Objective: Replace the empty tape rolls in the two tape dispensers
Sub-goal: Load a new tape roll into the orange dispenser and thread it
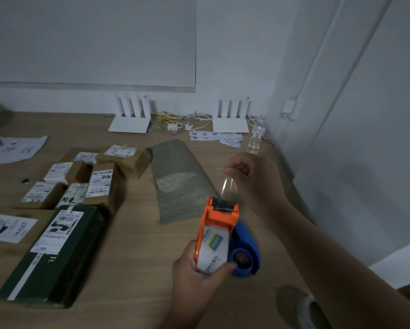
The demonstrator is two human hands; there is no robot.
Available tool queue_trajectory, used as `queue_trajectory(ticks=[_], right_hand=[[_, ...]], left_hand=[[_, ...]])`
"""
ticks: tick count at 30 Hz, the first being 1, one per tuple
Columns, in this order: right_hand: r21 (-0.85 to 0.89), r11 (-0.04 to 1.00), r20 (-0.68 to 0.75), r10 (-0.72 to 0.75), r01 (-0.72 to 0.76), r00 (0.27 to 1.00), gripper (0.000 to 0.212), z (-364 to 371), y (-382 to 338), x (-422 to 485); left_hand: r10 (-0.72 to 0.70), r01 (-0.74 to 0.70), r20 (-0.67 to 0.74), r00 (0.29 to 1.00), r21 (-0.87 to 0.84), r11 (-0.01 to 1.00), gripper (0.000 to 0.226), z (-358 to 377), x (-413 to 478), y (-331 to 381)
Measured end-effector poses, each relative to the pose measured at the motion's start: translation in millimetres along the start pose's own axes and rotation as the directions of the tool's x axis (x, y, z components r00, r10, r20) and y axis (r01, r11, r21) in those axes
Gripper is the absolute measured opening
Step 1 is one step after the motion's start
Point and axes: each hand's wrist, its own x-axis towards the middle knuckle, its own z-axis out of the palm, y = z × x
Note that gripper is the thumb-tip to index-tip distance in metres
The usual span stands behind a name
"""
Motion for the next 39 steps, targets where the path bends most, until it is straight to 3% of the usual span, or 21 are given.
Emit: queue_trajectory(ticks=[3, 12, 19, 30, 34, 39], right_hand=[[0.009, 1.0, 0.012, 0.002, -0.002, 1.0, 0.004, -2, 2, 2], [0.033, 0.999, 0.003, -0.018, 0.018, 1.0, 0.005, -11, -5, 4], [-0.009, 0.996, -0.062, -0.085, 0.084, 0.994, 0.008, -12, -20, -5], [0.029, 0.998, -0.071, -0.059, 0.062, 0.996, 0.008, -17, -18, 2], [0.035, 0.998, -0.043, -0.048, 0.05, 0.998, 0.009, -18, -12, 11], [0.052, 0.998, -0.037, -0.045, 0.046, 0.998, 0.008, -20, -15, 13]], left_hand=[[-0.005, 0.003, 0.075, 0.997, 0.03, 1.0, 0.049, -5, -6, 0], [0.013, -0.022, 0.109, 0.994, 0.082, 0.996, 0.059, -10, -13, 8], [0.071, -0.071, -0.005, 0.997, -0.006, 0.997, 0.037, -5, -7, 15], [0.132, -0.13, -0.081, 0.988, 0.03, 0.991, 0.039, -2, -12, 25], [0.129, -0.131, -0.071, 0.989, -0.019, 0.991, 0.05, 1, -19, 33], [0.142, -0.147, -0.1, 0.985, -0.047, 0.988, 0.047, 3, -20, 37]])
